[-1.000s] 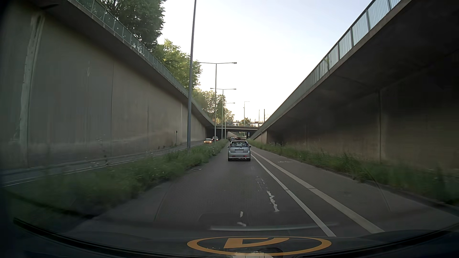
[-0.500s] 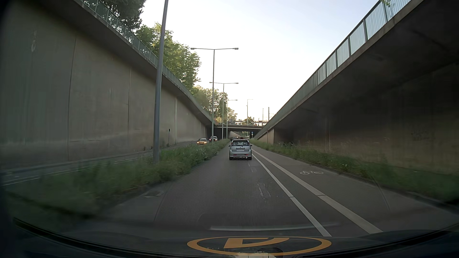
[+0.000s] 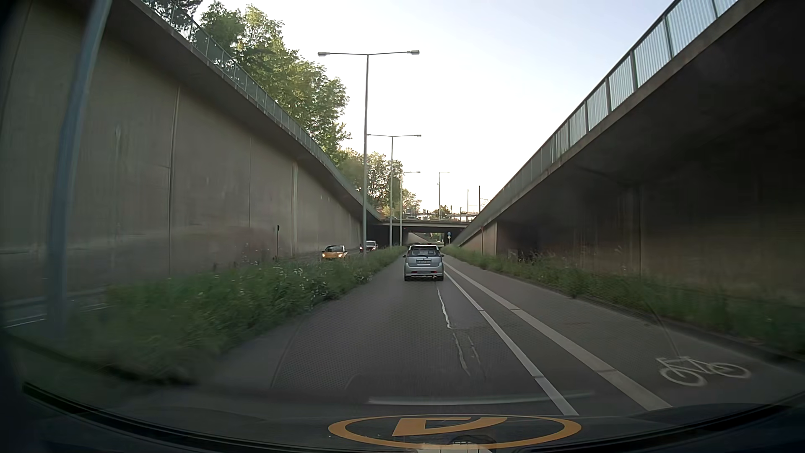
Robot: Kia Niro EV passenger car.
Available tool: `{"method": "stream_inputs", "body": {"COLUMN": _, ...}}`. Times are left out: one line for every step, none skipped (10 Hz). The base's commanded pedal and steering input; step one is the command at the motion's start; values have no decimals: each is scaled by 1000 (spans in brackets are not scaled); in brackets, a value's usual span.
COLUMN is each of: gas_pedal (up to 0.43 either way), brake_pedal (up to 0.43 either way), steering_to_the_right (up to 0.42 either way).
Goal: Follow the waypoints while adhering to traffic rules and regulations
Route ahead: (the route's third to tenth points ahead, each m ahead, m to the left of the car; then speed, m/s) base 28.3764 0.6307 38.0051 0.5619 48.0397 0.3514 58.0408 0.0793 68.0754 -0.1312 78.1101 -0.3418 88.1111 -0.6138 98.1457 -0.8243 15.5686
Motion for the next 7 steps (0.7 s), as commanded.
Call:
{"method": "stream_inputs", "body": {"gas_pedal": 130, "brake_pedal": 0, "steering_to_the_right": -7}}
{"method": "stream_inputs", "body": {"gas_pedal": 130, "brake_pedal": 0, "steering_to_the_right": -6}}
{"method": "stream_inputs", "body": {"gas_pedal": 130, "brake_pedal": 0, "steering_to_the_right": -7}}
{"method": "stream_inputs", "body": {"gas_pedal": 130, "brake_pedal": 0, "steering_to_the_right": -7}}
{"method": "stream_inputs", "body": {"gas_pedal": 130, "brake_pedal": 0, "steering_to_the_right": -7}}
{"method": "stream_inputs", "body": {"gas_pedal": 130, "brake_pedal": 0, "steering_to_the_right": -6}}
{"method": "stream_inputs", "body": {"gas_pedal": 130, "brake_pedal": 0, "steering_to_the_right": -7}}
